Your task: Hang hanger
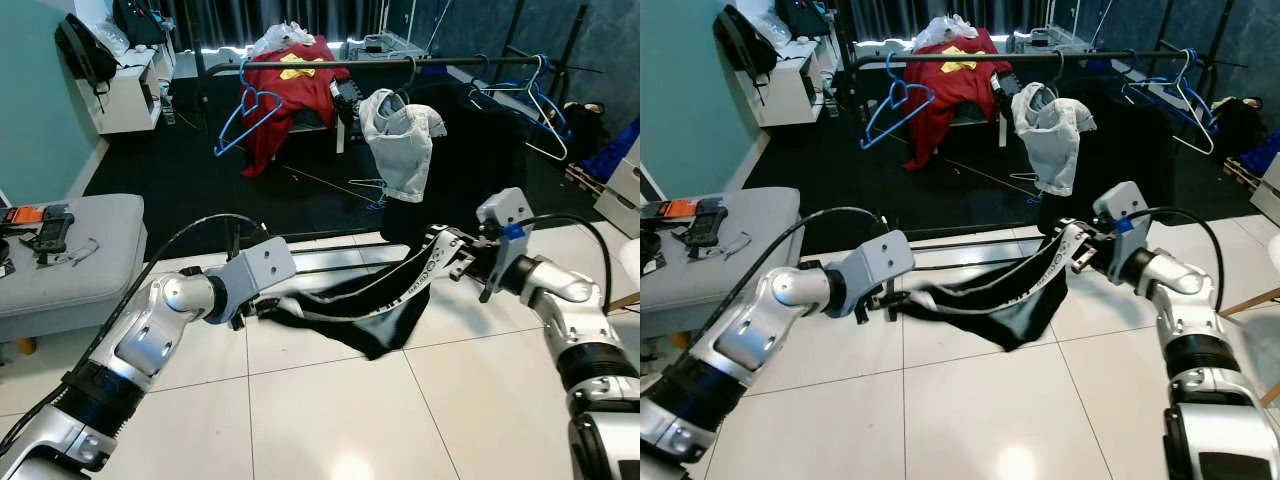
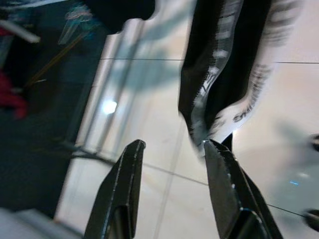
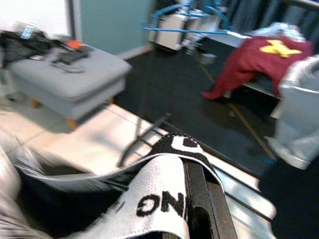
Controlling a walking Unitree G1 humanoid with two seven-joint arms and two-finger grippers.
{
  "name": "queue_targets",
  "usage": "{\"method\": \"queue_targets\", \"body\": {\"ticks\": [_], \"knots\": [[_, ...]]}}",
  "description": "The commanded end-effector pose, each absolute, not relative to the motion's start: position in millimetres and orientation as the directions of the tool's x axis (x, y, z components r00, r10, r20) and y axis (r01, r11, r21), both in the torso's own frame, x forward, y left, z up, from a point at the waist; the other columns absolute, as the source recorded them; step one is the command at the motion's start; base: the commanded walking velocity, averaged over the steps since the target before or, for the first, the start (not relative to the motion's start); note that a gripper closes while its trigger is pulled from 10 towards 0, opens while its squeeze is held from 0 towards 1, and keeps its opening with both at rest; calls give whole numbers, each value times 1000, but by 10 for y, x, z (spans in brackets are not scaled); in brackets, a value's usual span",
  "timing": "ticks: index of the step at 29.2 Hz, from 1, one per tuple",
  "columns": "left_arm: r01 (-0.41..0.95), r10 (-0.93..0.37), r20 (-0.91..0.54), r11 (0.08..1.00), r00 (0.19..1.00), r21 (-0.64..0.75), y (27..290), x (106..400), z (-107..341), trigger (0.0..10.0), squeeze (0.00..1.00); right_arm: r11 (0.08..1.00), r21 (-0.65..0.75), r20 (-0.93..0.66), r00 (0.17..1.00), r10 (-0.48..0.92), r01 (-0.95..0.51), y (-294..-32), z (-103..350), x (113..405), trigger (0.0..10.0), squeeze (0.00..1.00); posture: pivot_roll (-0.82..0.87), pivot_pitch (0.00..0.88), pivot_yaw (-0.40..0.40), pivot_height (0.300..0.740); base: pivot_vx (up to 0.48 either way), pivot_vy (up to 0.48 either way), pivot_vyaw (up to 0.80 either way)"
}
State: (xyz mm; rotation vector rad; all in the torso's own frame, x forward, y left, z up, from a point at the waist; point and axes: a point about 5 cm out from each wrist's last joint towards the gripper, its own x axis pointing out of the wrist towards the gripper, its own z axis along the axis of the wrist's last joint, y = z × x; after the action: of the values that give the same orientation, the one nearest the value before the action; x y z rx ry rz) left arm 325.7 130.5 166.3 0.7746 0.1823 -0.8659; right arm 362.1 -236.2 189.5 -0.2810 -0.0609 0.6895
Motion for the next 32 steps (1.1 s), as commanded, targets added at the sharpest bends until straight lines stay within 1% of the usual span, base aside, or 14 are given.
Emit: {"method": "queue_targets", "body": {"ticks": [1,4,7,9,10,12,13,19,23,25,26,29,30,32], "knots": [[809,-637,-510,363,578,463,1294,3177,1444,10000,0,700,-259,-49,732,679,-666,-2262,1886,3619,0,0,-124,43,4,740,0,0,0],[830,-644,-532,349,549,435,1289,3147,1359,10000,0,670,-245,-71,702,709,-701,-2204,1880,3617,0,0,-126,44,3,740,0,0,0],[851,-669,-531,354,520,387,1235,3109,1275,10000,0,592,-189,-182,620,763,-784,-2088,1802,3599,0,0,-135,47,-6,740,0,0,0],[864,-729,-465,407,503,296,1129,3088,1348,10000,0,572,-150,-244,591,769,-807,-2058,1736,3578,0,0,-139,50,-12,740,0,0,0],[864,-729,-465,407,503,296,1129,3088,1348,10000,0,572,-150,-244,591,769,-807,-2058,1736,3578,0,0,-139,50,-12,740,0,0,0],[864,-769,-395,460,502,203,1031,3080,1421,10000,0,565,-108,-276,570,774,-818,-2026,1690,3560,0,0,-143,53,-14,740,0,0,0],[864,-769,-395,460,502,203,1031,3080,1421,10000,0,565,-108,-276,570,774,-818,-2026,1690,3560,0,0,-143,53,-14,740,0,0,0],[834,-776,-325,546,540,81,909,3128,1501,10000,0,565,-54,-360,544,758,-823,-1978,1592,3533,0,0,-148,59,-17,740,0,0,0],[813,-740,-377,578,557,68,906,3160,1421,10000,0,595,-42,-405,558,724,-802,-1926,1542,3562,0,0,-151,62,-18,740,0,0,0],[808,-715,-426,586,555,69,899,3139,1346,10000,0,655,-41,-410,610,678,-755,-1862,1553,3650,0,0,-152,65,-24,740,0,0,0],[808,-715,-426,586,555,69,899,3139,1346,10000,0,655,-41,-410,610,678,-755,-1862,1553,3650,0,0,-152,65,-24,740,0,0,0],[798,-697,-436,597,569,86,902,3125,1336,10000,0,742,-23,-389,690,611,-670,-1808,1635,3764,0,0,-150,70,-36,740,0,0,0],[798,-697,-436,597,569,86,902,3125,1336,10000,0,742,-23,-389,690,611,-670,-1808,1635,3764,0,0,-150,70,-36,740,0,0,0],[786,-681,-437,608,588,110,930,3133,1331,10000,0,780,-13,-389,722,573,-626,-1806,1670,3812,0,0,-148,70,-40,740,0,0,0]]}}
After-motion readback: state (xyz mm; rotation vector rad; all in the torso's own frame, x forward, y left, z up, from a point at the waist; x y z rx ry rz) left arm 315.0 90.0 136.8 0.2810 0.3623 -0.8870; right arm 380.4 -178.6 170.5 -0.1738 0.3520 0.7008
